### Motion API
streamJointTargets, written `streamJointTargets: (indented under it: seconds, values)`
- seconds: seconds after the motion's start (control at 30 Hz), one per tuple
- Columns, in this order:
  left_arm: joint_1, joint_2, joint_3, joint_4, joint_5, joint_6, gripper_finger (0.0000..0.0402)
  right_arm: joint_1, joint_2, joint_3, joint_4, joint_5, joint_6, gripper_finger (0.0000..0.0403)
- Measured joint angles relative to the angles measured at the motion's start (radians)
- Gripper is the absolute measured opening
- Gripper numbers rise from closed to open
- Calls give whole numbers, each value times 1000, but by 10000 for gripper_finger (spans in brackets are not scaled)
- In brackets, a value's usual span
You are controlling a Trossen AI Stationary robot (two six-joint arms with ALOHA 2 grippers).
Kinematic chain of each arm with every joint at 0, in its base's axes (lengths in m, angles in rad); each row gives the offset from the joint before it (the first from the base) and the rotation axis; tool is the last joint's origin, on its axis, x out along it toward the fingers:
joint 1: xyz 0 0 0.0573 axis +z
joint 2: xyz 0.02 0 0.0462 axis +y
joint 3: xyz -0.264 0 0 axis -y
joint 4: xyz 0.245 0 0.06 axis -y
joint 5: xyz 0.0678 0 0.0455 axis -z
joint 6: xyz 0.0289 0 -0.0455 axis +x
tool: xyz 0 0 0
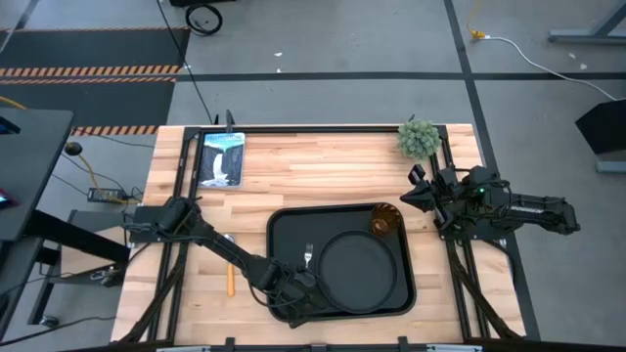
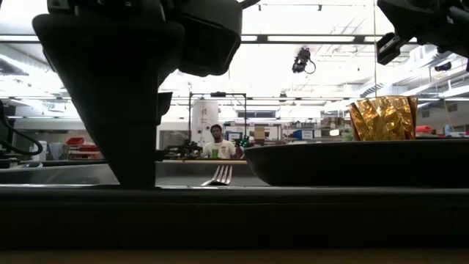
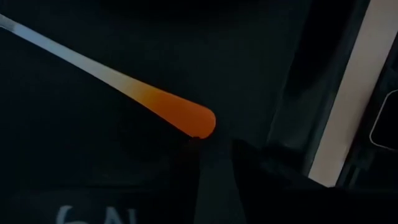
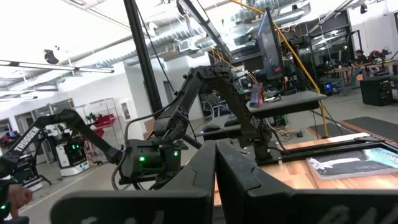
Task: Pick and place plate/cup/fork/spoon on tray
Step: Put the fork on the serving tray
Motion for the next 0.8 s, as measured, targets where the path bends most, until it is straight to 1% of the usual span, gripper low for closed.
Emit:
streamJointTargets:
  seconds: [0.2, 0.43, 0.6, 0.73, 0.8]
  values:
    - [-4, 0, 0, 0, -68, 4, 100, 0, 0, 0, 0, 0, 0, 18]
    - [-5, 0, 0, 0, -72, 5, 100, 0, 0, 0, 0, 0, 0, 18]
    - [-5, 0, 0, 7, -104, 5, 100, 0, 0, 0, 0, 0, 0, 18]
    - [-5, 4, 0, 43, -136, 6, 100, 0, 0, 0, 0, 0, 0, 18]
    - [-5, 4, -1, 56, -146, 31, 100, 0, 0, 0, 0, 0, 0, 18]
